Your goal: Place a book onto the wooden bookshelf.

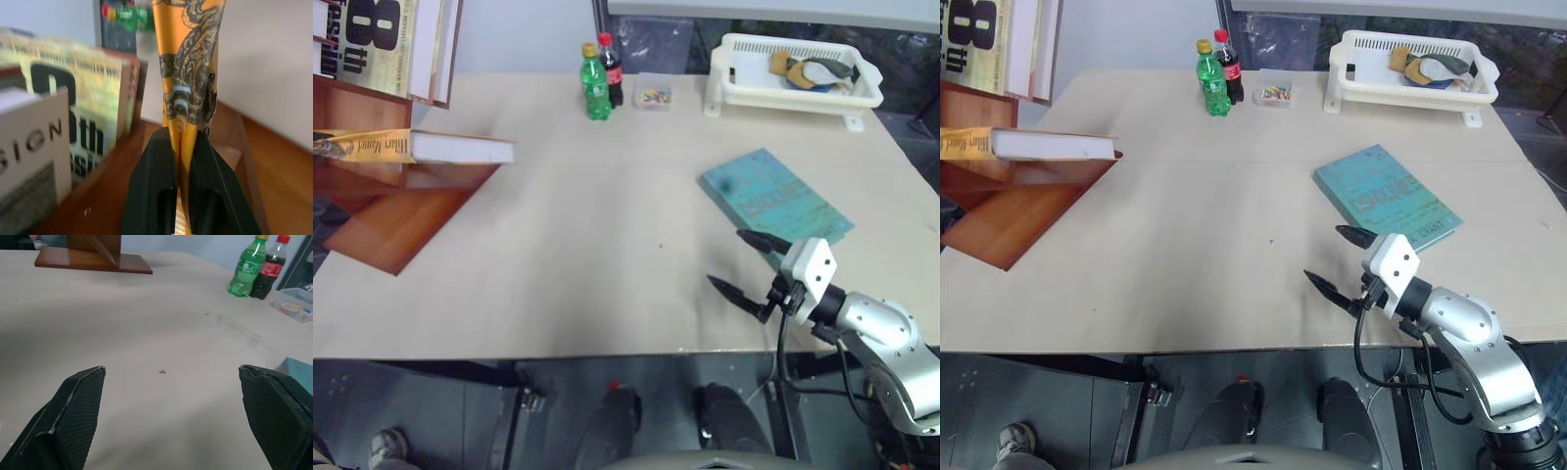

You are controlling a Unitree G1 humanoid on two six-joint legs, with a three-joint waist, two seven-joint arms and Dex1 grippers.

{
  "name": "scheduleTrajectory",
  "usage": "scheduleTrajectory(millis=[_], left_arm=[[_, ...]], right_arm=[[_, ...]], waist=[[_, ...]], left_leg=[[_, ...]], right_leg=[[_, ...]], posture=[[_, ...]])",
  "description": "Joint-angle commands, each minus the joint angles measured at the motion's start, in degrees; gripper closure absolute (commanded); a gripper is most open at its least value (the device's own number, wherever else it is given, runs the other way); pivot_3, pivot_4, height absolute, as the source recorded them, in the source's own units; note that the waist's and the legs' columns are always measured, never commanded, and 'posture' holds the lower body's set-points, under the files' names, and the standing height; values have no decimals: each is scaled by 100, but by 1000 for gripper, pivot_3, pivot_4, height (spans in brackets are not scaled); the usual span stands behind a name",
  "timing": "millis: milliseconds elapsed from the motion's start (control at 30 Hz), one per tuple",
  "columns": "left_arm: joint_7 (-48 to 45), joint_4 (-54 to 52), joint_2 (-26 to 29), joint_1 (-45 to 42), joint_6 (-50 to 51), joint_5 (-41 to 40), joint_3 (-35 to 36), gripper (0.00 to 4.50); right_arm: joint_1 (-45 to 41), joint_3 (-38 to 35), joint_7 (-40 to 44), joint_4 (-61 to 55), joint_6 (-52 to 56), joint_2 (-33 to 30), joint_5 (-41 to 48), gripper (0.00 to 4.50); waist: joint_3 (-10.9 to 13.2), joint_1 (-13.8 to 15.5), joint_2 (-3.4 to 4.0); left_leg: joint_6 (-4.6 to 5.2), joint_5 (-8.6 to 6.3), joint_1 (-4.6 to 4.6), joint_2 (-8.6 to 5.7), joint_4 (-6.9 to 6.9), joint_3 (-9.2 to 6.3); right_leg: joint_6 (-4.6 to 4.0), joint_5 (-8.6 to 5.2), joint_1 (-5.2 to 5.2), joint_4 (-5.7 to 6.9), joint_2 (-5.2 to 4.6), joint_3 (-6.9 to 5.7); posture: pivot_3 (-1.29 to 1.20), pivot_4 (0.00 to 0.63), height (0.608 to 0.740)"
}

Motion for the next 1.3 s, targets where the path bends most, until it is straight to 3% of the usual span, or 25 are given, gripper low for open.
scheduleTrajectory(millis=[33,133,200,533,733,867,967,1033,1167,1300], left_arm=[[1393,117,275,-112,374,1156,-507,4455],[2482,147,341,-231,719,2004,-984,4455],[2728,206,302,-314,743,2110,-1057,4455],[1633,355,222,66,369,1017,-413,4455],[-1364,-206,-513,321,242,-1447,633,4455],[-1642,-1070,-842,775,694,-2712,622,4455],[-1642,-1928,-1225,1179,1919,-3476,610,4455],[-1462,-2662,-1563,1562,3364,-3799,718,4455],[383,-5492,-2116,2907,6843,-4808,439,4455],[2539,-7256,-2852,2958,9225,-5443,81,4455]], right_arm=[[97,-181,-75,-395,59,-33,65,0],[171,-213,-122,-513,150,-33,78,0],[219,-241,-150,-575,203,-31,79,0],[194,-185,-206,-634,311,20,83,0],[95,-201,-99,-521,283,6,98,0],[105,-230,-74,-505,276,4,109,0],[148,-360,-89,-529,314,-14,161,0],[210,-456,-110,-577,328,-54,159,0],[484,-813,-221,-800,413,-140,161,0],[766,-1086,-369,-1055,520,-193,117,0]], waist=[[-1,0,-1],[0,10,1],[0,15,2],[-2,42,-1],[-4,120,-4],[-4,208,-4],[-5,220,-2],[-6,183,-5],[-5,33,-8],[2,22,-15]], left_leg=[[0,0,5,1,1,1],[2,1,38,27,1,46],[1,1,69,58,1,76],[1,2,61,147,2,185],[0,1,33,143,2,191],[1,2,31,158,3,199],[2,2,29,173,7,217],[2,3,20,192,17,235],[1,1,2,202,23,244],[0,0,-32,203,19,243]], right_leg=[[0,0,1,5,0,1],[-1,-1,22,29,8,-3],[-16,-11,50,30,14,-13],[-37,-17,56,20,7,-40],[-39,-19,43,5,-6,-44],[-41,-18,44,6,-11,-48],[-41,-19,50,9,-20,-63],[-41,-18,48,7,-14,-63],[-39,9,36,0,-10,-54],[-40,11,2,2,-7,-52]], posture=[[0,150,740],[0,150,740],[0,150,740],[0,150,740],[0,150,740],[0,150,740],[0,150,740],[0,150,740],[0,150,740],[0,150,740]])
